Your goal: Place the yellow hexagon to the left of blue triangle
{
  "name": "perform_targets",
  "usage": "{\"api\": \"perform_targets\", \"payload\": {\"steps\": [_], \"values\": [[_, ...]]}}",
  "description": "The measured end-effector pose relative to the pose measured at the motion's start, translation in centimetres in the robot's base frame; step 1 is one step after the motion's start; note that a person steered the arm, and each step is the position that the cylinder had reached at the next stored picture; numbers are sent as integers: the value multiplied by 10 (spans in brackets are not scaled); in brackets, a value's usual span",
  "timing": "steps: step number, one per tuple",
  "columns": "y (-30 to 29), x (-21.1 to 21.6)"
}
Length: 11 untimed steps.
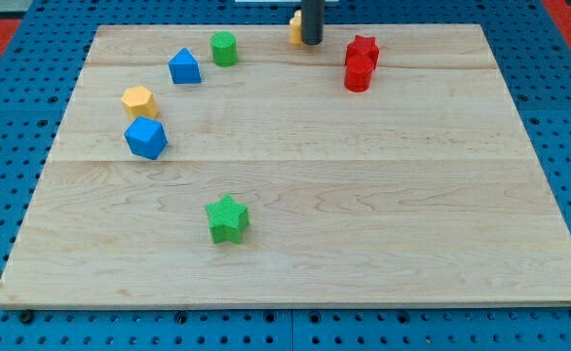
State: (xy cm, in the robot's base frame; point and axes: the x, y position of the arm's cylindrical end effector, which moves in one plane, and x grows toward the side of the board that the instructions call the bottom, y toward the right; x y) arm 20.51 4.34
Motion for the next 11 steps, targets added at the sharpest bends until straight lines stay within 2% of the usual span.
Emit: {"api": "perform_targets", "payload": {"steps": [2,3,4,5,6,7,9,11], "values": [[25,-13],[19,13],[-12,76],[-100,128],[-211,129],[-205,161],[-246,197],[-304,120]]}}
